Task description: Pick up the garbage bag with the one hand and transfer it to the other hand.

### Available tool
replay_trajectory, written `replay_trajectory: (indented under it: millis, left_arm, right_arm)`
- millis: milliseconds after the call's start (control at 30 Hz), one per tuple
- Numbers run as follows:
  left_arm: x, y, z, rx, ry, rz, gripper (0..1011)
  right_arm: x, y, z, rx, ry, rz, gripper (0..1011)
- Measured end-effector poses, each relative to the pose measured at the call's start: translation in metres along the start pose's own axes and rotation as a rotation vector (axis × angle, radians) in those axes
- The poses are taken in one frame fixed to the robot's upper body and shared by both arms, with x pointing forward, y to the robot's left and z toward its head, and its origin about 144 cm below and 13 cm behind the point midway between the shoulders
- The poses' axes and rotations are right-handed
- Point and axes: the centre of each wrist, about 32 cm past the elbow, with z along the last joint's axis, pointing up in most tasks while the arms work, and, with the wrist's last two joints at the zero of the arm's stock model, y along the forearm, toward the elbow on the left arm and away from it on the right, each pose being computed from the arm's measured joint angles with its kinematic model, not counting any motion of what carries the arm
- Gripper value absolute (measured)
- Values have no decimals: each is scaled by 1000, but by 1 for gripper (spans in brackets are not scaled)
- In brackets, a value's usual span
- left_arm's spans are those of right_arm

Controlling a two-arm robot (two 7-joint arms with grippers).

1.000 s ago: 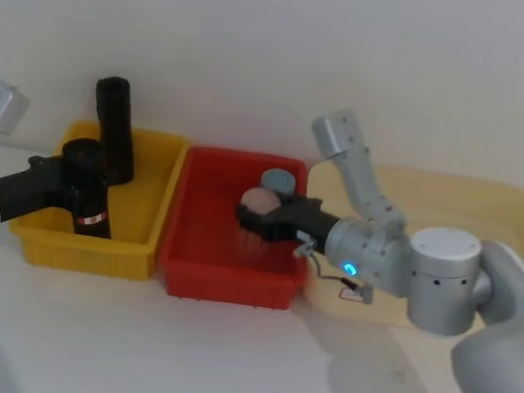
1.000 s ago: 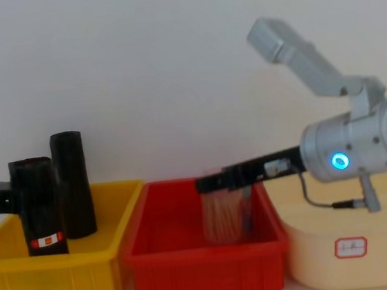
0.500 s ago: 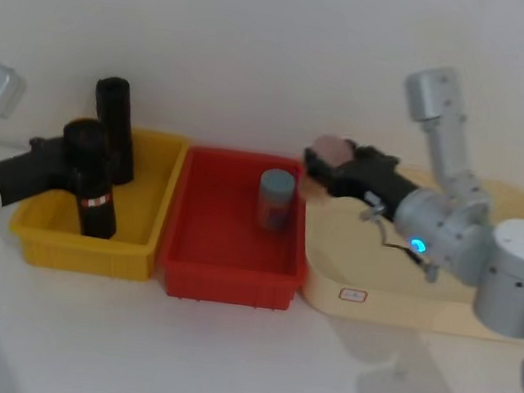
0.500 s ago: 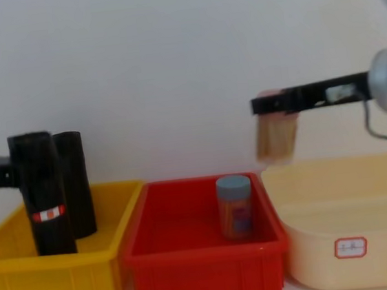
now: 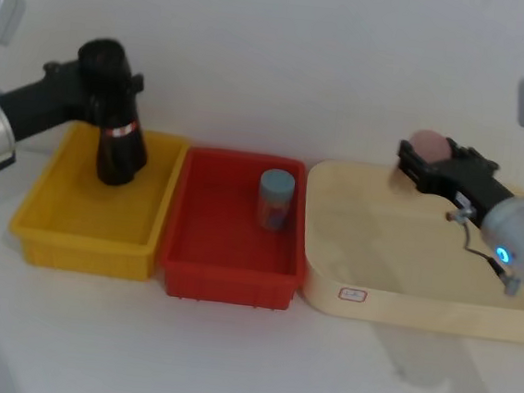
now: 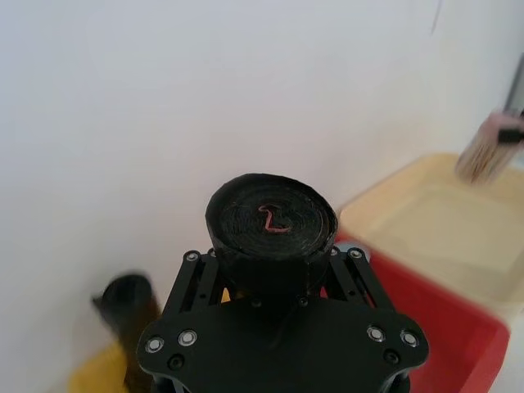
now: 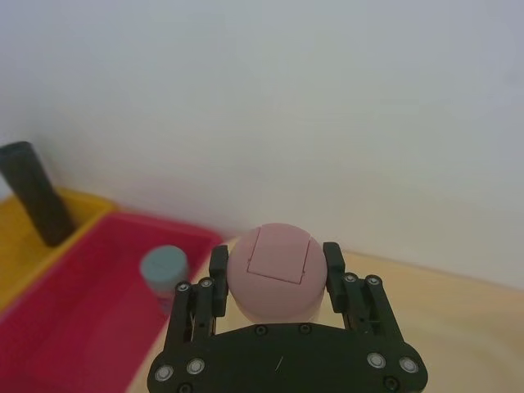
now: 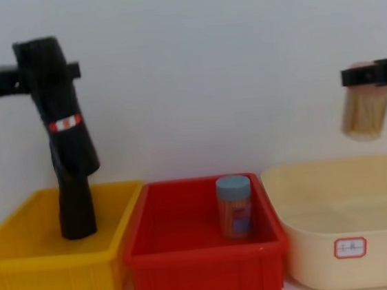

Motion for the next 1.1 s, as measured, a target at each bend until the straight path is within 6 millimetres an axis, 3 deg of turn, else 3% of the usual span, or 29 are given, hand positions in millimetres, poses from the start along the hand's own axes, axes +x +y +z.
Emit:
replay_trajectory:
  millis: [367,633,967,1100]
  left_arm:
    - [-5,-32,26,-116,25,-93,469]
    - [-12,-60,26,-137,55,-153,469]
    - [-24,-102,19,-110,70,-226,469]
    - [-28,-117,16,-98,77,-256,469]
  right_arm:
    - [25,-9,-16,-87,54,-58,666]
    - [35,1,-29,-164,95,-29,666]
    - [30,19,-33,-198,105,21,667]
    - [29,24,-34,-203,106,31,761]
